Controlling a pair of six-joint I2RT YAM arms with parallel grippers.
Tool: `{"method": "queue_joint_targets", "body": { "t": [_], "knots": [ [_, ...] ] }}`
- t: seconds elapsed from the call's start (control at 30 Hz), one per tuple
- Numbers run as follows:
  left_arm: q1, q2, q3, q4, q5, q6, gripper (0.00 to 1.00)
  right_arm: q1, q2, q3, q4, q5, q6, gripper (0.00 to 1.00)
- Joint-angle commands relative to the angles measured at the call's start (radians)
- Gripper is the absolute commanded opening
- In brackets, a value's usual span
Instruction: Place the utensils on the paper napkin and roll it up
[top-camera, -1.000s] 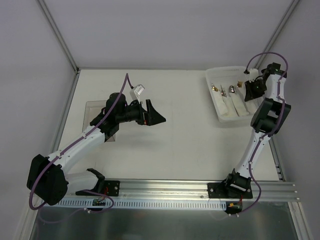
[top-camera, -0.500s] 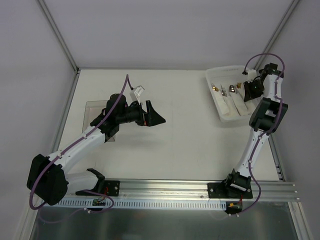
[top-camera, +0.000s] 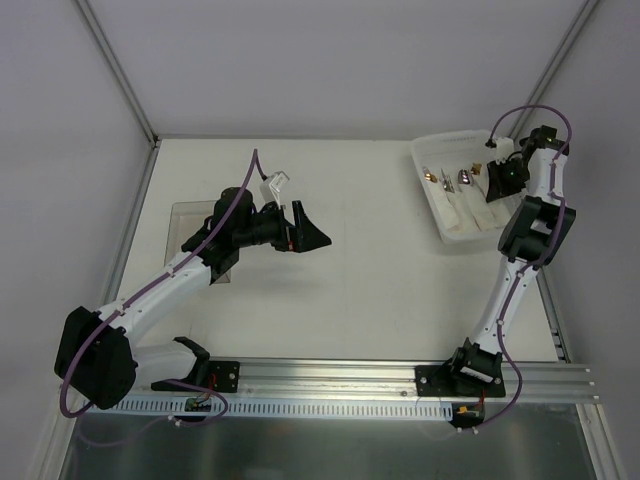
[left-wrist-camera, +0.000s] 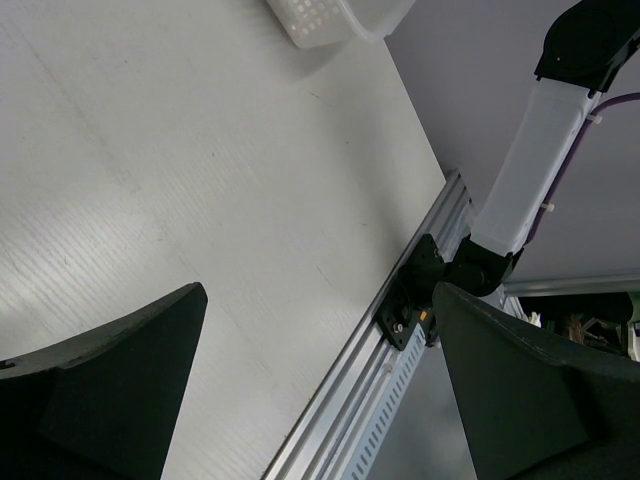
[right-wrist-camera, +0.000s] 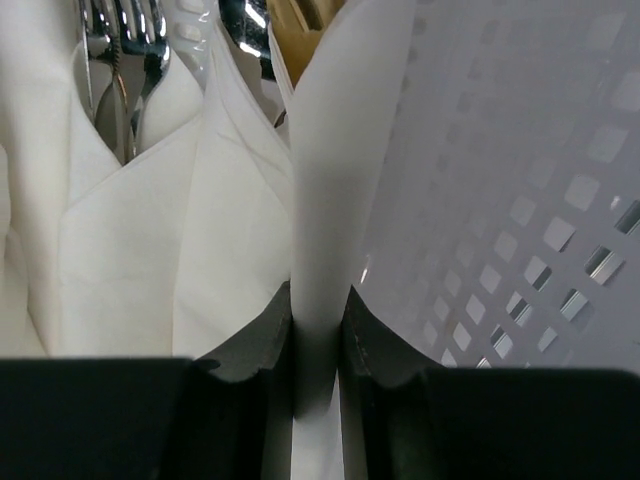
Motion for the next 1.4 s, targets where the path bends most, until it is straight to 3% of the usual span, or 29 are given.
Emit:
{"method": "queue_joint_targets", "body": {
  "t": [0.0,0.67,0.87,1.03,1.13,1.37],
  "knots": [
    [0.008,-0.002,0.012,0.022,0.011,0.021,0.99,0.009,-0.011,-0.061,-0.148,-0.081,0.007,0.0],
    [0.007,0.009,0.015,0.024,0.022,0.01,0.99,-0.12,-0.241,-0.414,-0.279,-0.172,-0.076,0.0],
    [0.008,0.029,0.019,0.044,0.027,0.006,0.99,-0.132,-0.308,-0.399,-0.205,-0.261,0.079,0.0],
    [0.008,0.032,0.021,0.047,0.022,0.006,0.99,-0.114,-0.361,-0.414,-0.067,-0.232,0.254,0.0],
    [0.01,0.031,0.018,0.047,0.02,0.006,0.99,-0.103,-0.333,-0.385,-0.07,-0.192,0.28,0.0],
    [0.011,0.026,0.003,0.047,0.016,0.009,0.99,-0.096,-0.33,-0.416,-0.079,-0.322,0.31,0.0]
  ]
}}
